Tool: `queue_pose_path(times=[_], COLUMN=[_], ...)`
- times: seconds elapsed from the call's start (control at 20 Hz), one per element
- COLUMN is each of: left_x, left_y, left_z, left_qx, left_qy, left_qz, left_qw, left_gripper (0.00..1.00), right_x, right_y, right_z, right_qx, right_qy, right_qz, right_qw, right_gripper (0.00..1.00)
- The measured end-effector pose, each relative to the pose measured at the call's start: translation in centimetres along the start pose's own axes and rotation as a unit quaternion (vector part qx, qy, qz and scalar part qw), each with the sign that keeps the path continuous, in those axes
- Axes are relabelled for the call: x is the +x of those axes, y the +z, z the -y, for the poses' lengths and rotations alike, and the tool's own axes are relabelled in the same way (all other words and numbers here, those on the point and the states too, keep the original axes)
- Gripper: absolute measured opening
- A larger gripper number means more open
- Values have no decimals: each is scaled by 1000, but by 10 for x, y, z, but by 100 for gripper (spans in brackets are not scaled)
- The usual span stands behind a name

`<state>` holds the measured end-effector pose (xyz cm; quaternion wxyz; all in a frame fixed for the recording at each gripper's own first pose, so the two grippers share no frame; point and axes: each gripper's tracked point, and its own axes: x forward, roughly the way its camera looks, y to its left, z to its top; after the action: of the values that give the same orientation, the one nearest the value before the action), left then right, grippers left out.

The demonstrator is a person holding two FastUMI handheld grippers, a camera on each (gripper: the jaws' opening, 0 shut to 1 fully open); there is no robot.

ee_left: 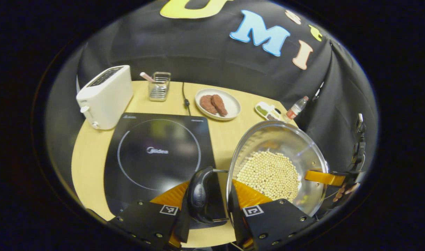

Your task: First push the handle of the pot to place it horizontally, then grasp the pot with both hands and set it on the induction cooktop.

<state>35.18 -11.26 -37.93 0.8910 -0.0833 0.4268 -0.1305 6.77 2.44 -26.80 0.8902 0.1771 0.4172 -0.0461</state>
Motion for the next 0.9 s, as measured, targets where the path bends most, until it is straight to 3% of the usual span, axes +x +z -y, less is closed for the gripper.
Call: queue_pose_path(times=[0.05, 0.1, 0.15, 0.25, 0.45, 0.9], left_x=[-2, -5, -6, -9, -7, -16], left_y=[0, 0, 1, -1, -8, -11], left_z=[0, 0, 0, -1, 3, 2], left_qx=[-4, -8, -11, -19, -29, -69], left_qy=[7, 14, 21, 32, 52, 71], left_qz=[0, 0, 0, 0, -2, -1], left_qw=[1000, 1000, 1000, 999, 998, 995], left_gripper=[52, 52, 55, 52, 55, 52], right_x=[3, 7, 10, 18, 36, 80], right_y=[-1, -3, -4, -4, -8, 15], right_z=[-12, -23, -34, -54, -92, -153], right_qx=[-4, -7, -11, -18, -24, -58], right_qy=[7, 13, 19, 29, 47, 65], right_qz=[-4, -9, -13, -19, -42, -47], right_qw=[1000, 1000, 1000, 999, 998, 995], right_gripper=[51, 54, 54, 51, 54, 51])
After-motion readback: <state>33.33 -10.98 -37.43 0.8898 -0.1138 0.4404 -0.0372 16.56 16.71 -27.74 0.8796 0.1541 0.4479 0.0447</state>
